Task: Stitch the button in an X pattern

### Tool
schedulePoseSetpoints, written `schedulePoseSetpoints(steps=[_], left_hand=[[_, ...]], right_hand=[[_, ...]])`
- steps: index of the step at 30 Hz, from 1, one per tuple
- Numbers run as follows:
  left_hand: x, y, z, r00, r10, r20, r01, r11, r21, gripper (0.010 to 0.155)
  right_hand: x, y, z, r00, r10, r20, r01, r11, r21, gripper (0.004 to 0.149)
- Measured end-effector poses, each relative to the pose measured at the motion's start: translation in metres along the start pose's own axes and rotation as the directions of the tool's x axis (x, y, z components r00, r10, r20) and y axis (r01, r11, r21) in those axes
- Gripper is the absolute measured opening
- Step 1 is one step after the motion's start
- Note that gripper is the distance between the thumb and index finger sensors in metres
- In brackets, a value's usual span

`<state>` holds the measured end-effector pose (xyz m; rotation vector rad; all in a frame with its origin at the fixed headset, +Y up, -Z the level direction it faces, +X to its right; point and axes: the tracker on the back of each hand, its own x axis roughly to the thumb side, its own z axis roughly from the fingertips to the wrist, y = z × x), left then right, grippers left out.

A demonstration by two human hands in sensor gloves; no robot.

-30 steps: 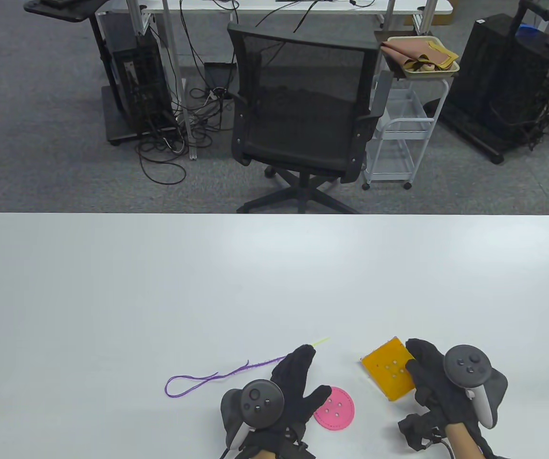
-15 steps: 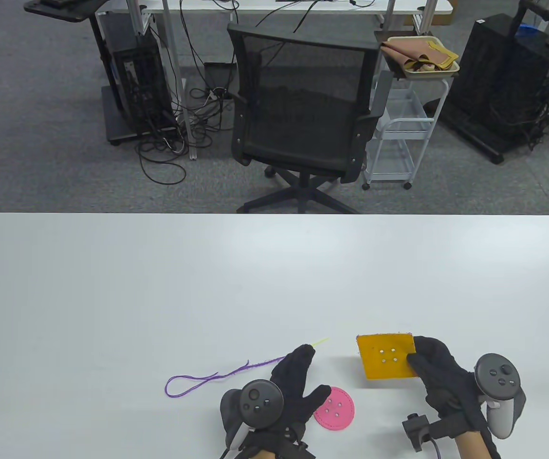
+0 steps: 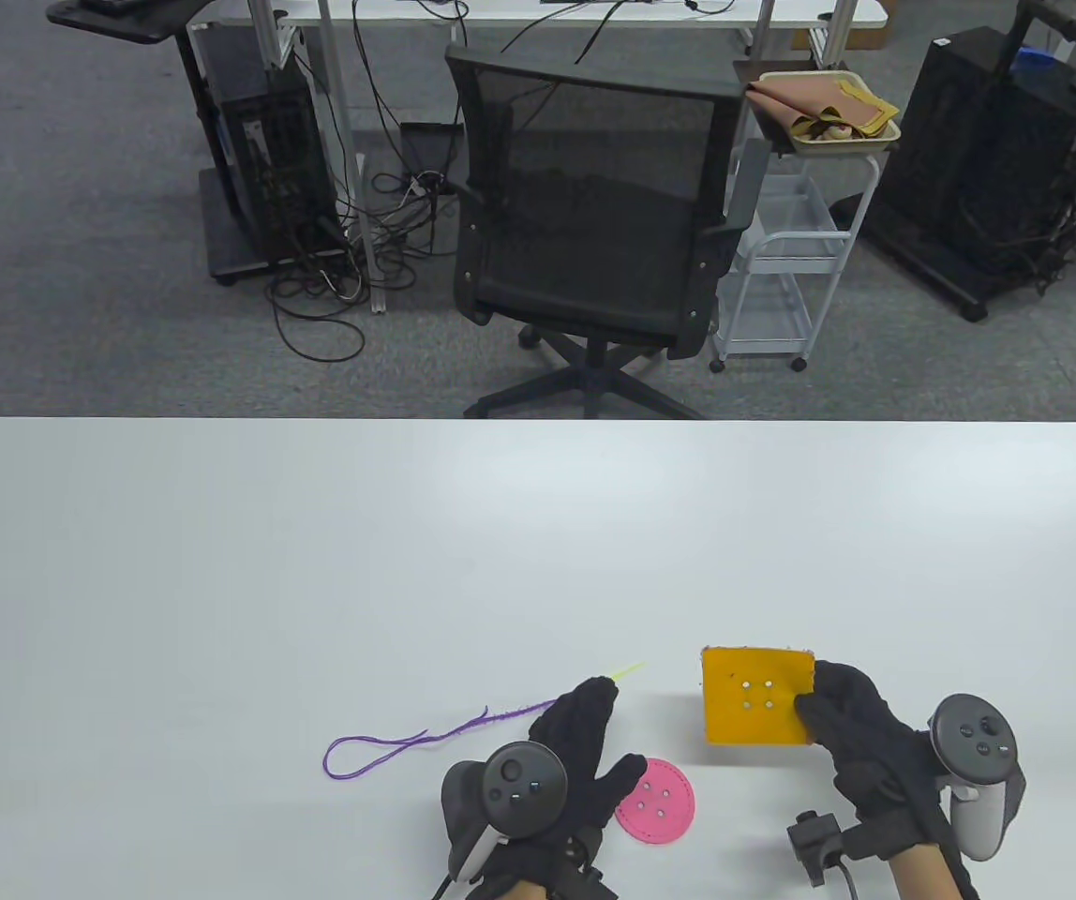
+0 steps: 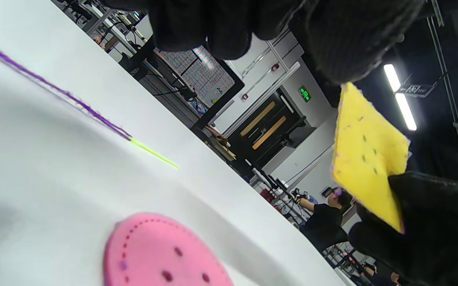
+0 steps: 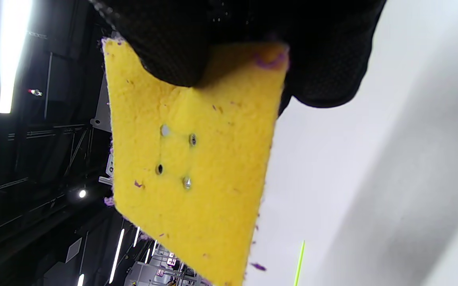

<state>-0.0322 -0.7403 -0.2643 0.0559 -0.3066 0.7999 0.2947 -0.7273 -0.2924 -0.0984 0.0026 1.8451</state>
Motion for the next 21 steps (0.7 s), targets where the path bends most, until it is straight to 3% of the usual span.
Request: schedulePoseSetpoints(steps=[5,8,15,18,21], left_hand=[[0.012,-0.014,-0.009,0.987,-0.16,-0.028,0.156,0.98,-0.125,0.07],[0.016,-0.03,-0.015,0.958,-0.282,-0.049,0.262,0.932,-0.25,0.078],[0.012,-0.058,-0.023,0.931,-0.346,-0.112,0.254,0.839,-0.482,0.094],[0.009,-0.069,-0.023,0.91,-0.386,-0.151,0.227,0.769,-0.598,0.1],[0.008,-0.076,-0.023,0.899,-0.415,-0.142,0.247,0.747,-0.617,0.102]], right_hand=[[0.0,0.003,0.0,1.0,-0.024,-0.011,0.024,1.0,0.019,0.038],[0.0,0.003,0.0,1.0,-0.027,-0.011,0.027,1.0,0.012,0.038],[0.0,0.004,0.001,0.999,-0.04,-0.021,0.04,0.999,0.013,0.038],[0.0,0.005,0.001,0.999,-0.042,-0.023,0.042,0.999,0.014,0.038],[0.0,0.004,0.001,0.999,-0.038,-0.023,0.038,0.999,0.013,0.038]])
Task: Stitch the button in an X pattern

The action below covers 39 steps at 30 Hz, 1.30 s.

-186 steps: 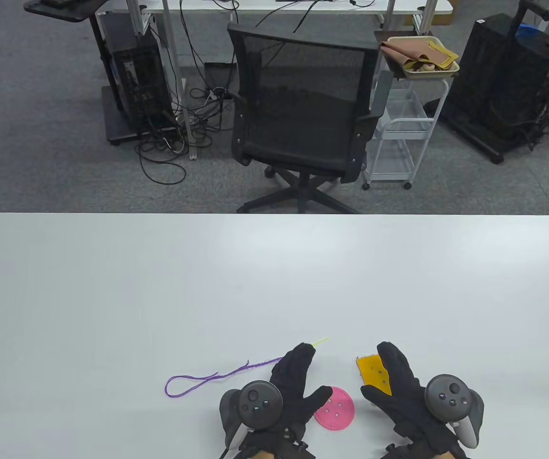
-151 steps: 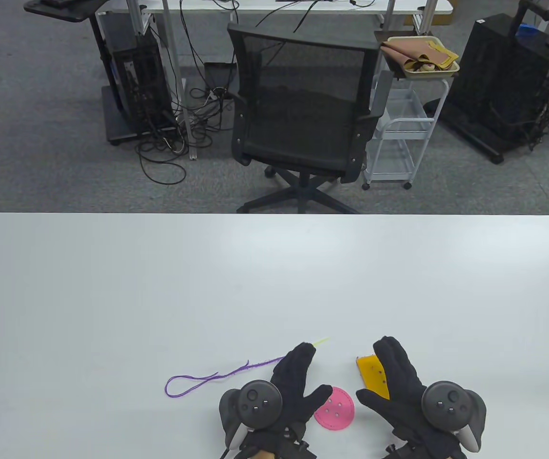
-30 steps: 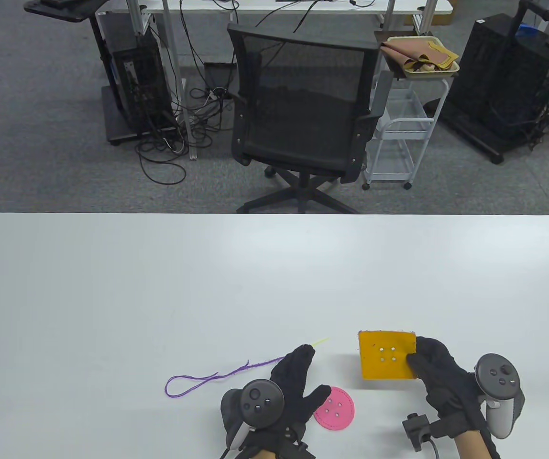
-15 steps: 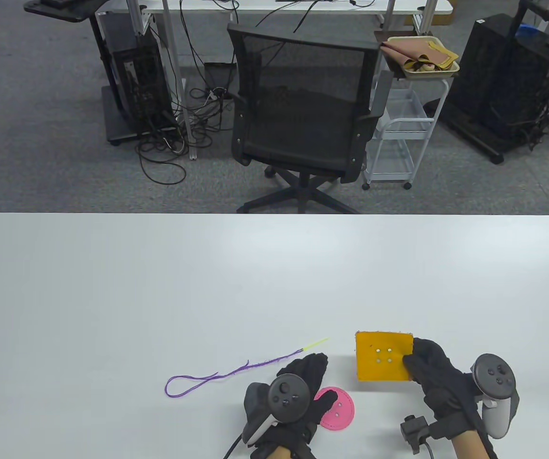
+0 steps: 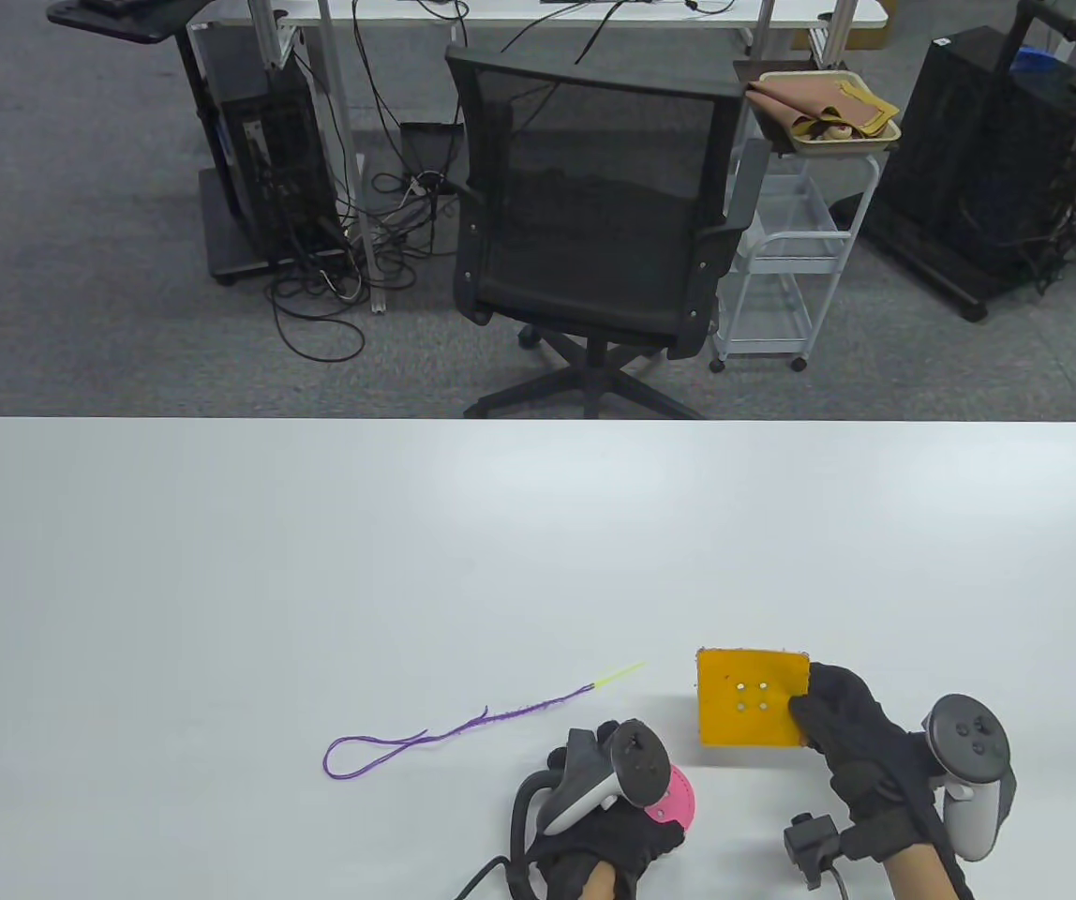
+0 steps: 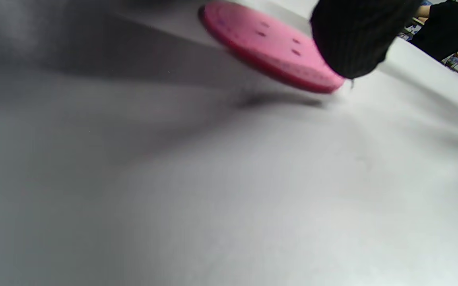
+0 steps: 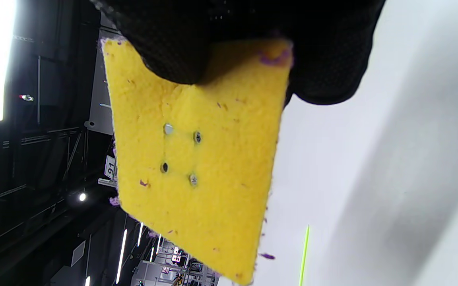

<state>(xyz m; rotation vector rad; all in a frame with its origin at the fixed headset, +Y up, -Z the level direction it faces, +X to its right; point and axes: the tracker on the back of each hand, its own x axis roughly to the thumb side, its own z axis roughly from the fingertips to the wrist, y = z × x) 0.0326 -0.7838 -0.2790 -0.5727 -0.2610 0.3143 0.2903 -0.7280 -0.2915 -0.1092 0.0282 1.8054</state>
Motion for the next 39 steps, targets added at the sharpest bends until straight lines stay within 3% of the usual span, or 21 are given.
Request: schedulePoseSetpoints(steps=[16,31,39], left_hand=[[-0.008,0.008,0.0,1.0,-0.016,0.012,0.015,0.998,0.061,0.09],[-0.01,0.012,-0.002,1.0,0.028,0.008,-0.028,0.999,-0.015,0.095],[-0.003,0.013,0.003,0.997,-0.08,0.007,0.079,0.993,0.085,0.094]], right_hand=[[-0.001,-0.001,0.0,1.0,-0.004,-0.012,0.004,1.0,-0.003,0.038],[-0.002,0.001,-0.001,1.0,0.011,-0.024,-0.011,1.0,-0.001,0.038],[-0.002,0.001,-0.001,1.0,0.008,-0.023,-0.008,1.0,-0.002,0.038]])
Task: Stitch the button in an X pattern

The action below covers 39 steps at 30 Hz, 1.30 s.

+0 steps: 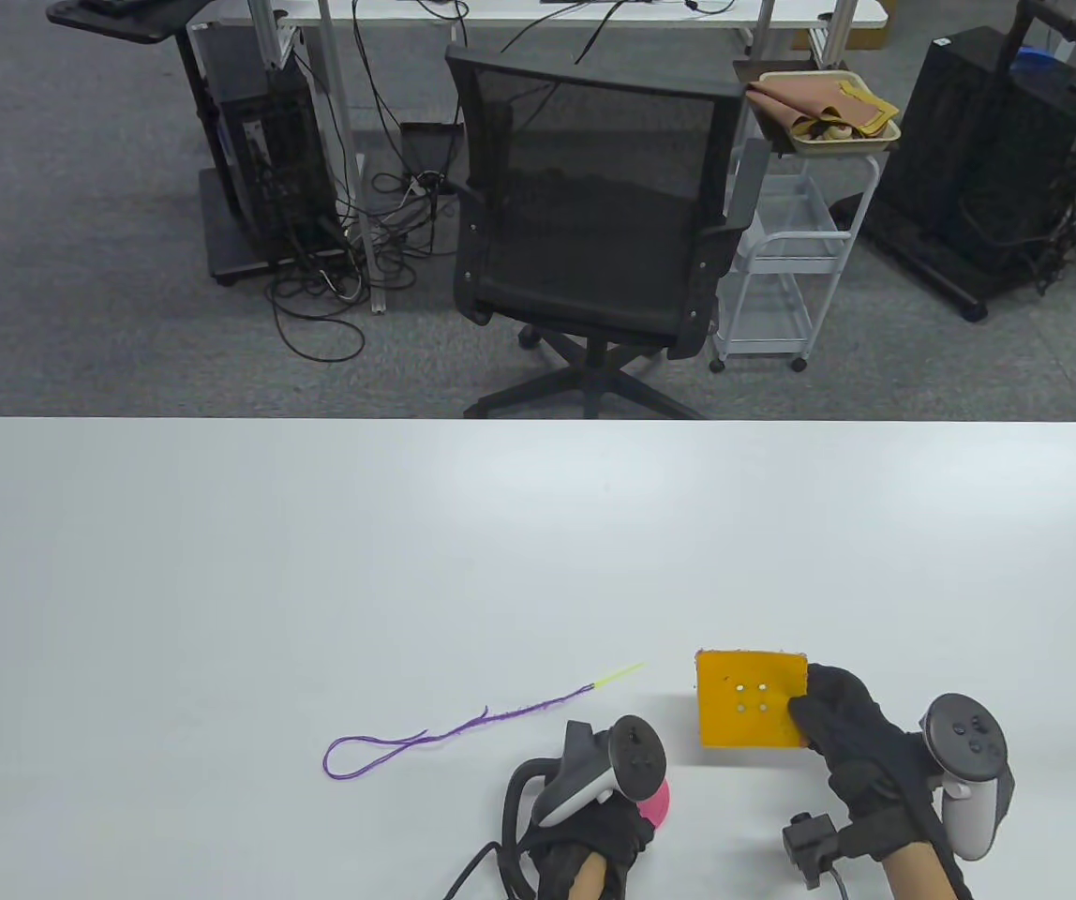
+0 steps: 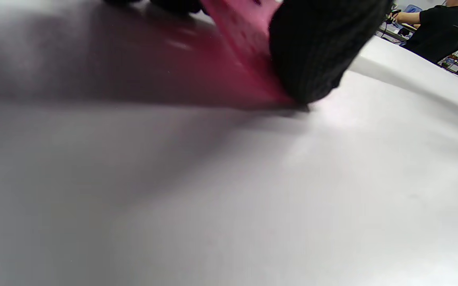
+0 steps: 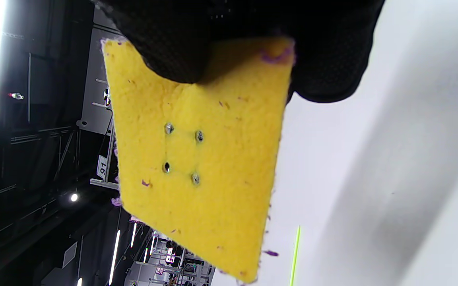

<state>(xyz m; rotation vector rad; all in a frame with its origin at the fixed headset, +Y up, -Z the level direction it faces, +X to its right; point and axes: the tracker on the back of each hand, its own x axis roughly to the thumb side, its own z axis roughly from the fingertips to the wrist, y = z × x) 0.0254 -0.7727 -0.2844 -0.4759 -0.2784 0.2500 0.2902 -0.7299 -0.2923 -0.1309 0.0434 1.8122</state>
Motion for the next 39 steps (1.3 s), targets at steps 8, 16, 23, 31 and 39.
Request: schedulePoseSetpoints(steps=[8,16,23,31,39], left_hand=[[0.003,0.004,0.004,0.996,-0.086,-0.022,0.087,0.992,0.09,0.094],[-0.001,0.012,0.009,1.0,-0.01,-0.019,0.013,0.987,0.163,0.082],[-0.006,0.022,0.02,0.998,0.06,0.002,-0.058,0.966,0.253,0.067],[-0.012,0.028,0.027,0.991,0.131,0.031,-0.134,0.947,0.292,0.044],[-0.018,0.038,0.045,0.967,0.218,0.134,-0.256,0.864,0.433,0.038]], right_hand=[[0.0,-0.001,0.0,1.0,-0.003,0.001,0.003,1.0,-0.002,0.038],[0.0,-0.001,0.0,1.0,-0.003,-0.001,0.003,1.0,-0.005,0.038],[0.0,-0.002,0.001,1.0,-0.009,-0.003,0.008,1.0,-0.007,0.038],[0.0,-0.003,0.001,1.0,-0.012,-0.006,0.012,1.0,-0.012,0.038],[-0.001,-0.003,0.001,1.0,-0.02,-0.011,0.02,1.0,-0.017,0.038]])
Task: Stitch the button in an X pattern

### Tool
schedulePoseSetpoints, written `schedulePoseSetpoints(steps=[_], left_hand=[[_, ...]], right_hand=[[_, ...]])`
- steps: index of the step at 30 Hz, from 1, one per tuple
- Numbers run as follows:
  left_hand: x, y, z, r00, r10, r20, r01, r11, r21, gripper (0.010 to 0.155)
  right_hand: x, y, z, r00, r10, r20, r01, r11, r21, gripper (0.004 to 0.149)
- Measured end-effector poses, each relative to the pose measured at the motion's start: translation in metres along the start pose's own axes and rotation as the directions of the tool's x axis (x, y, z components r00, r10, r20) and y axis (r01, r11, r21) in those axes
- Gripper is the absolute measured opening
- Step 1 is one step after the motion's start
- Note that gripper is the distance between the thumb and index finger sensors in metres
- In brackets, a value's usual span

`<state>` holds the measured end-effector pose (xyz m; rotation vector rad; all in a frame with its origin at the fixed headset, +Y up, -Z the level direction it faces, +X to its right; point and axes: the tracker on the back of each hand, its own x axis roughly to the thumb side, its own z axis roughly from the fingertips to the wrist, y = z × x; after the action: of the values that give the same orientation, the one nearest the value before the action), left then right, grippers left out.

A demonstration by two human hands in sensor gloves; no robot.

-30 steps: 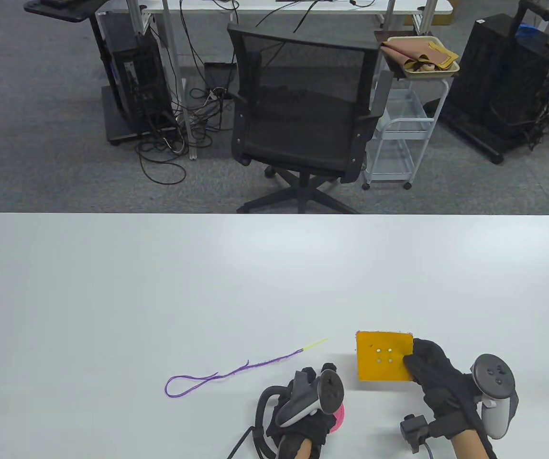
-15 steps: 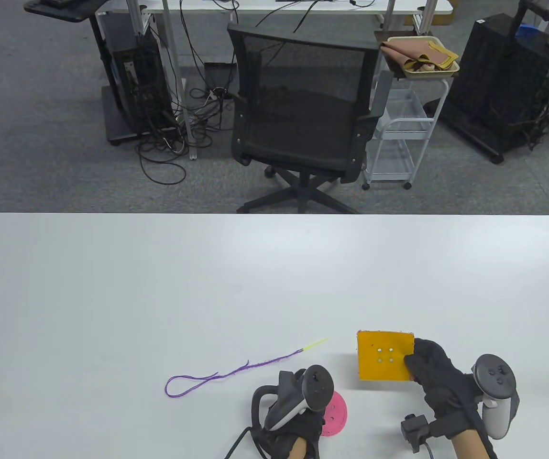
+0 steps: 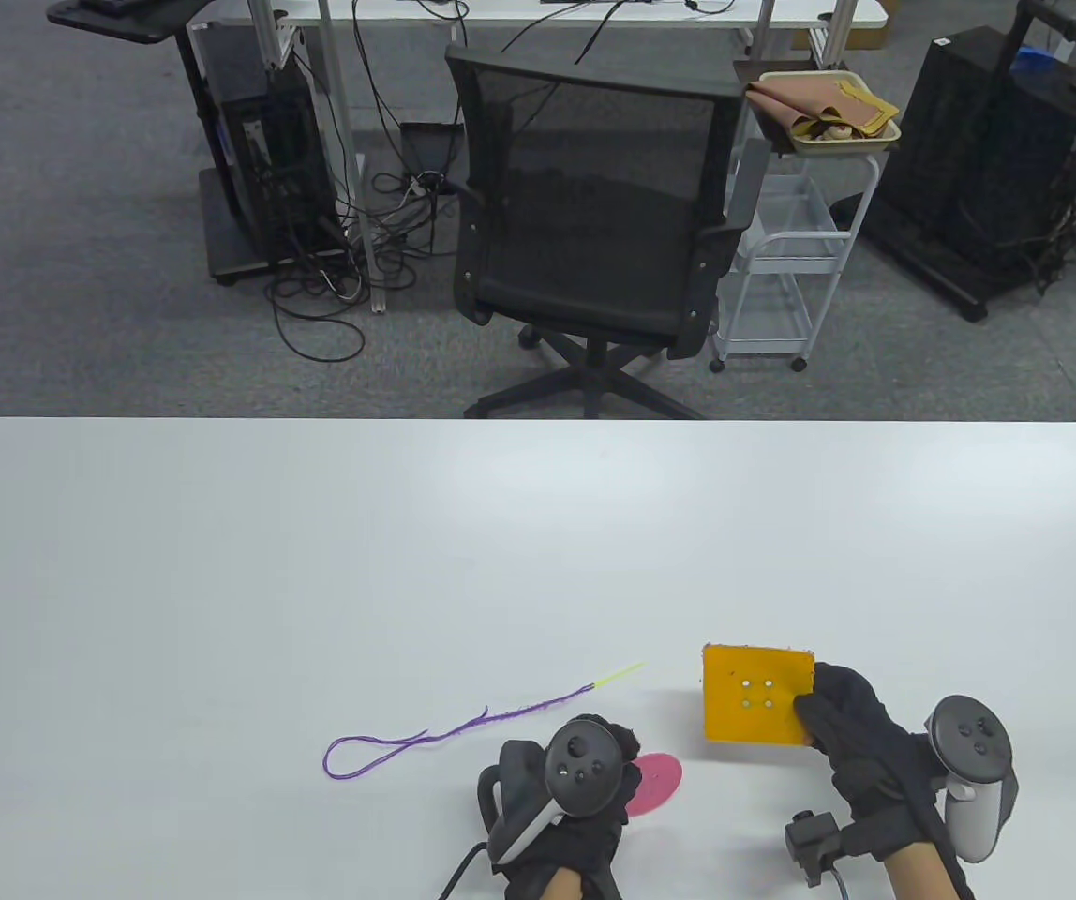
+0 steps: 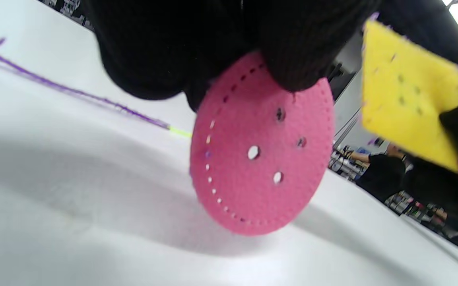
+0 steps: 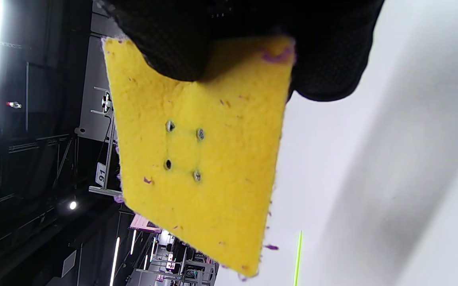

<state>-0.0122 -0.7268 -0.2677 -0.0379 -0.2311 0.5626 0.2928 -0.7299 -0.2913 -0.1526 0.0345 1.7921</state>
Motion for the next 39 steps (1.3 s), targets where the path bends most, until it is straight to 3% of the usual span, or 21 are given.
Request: schedulePoseSetpoints(steps=[4,10,19,27,39], left_hand=[[-0.003,0.011,0.006,0.992,0.109,0.059,-0.114,0.99,0.081,0.037],[-0.006,0.014,0.011,0.945,0.299,0.132,-0.314,0.943,0.111,0.037],[-0.007,0.011,0.014,0.884,0.435,0.171,-0.458,0.879,0.131,0.036],[-0.004,0.01,0.015,0.871,0.453,0.191,-0.479,0.87,0.12,0.036],[-0.004,0.009,0.015,0.852,0.48,0.209,-0.51,0.852,0.12,0.037]], right_hand=[[0.0,0.001,0.0,1.0,-0.002,0.0,0.002,1.0,0.005,0.038],[-0.001,0.007,0.001,1.0,0.017,0.003,-0.017,1.0,0.019,0.038],[0.0,0.026,0.004,0.999,0.039,0.034,-0.042,0.993,0.114,0.038],[0.003,0.044,0.01,0.995,0.057,0.08,-0.072,0.977,0.199,0.038],[0.005,0.052,0.012,0.992,0.016,0.126,-0.052,0.955,0.292,0.038]])
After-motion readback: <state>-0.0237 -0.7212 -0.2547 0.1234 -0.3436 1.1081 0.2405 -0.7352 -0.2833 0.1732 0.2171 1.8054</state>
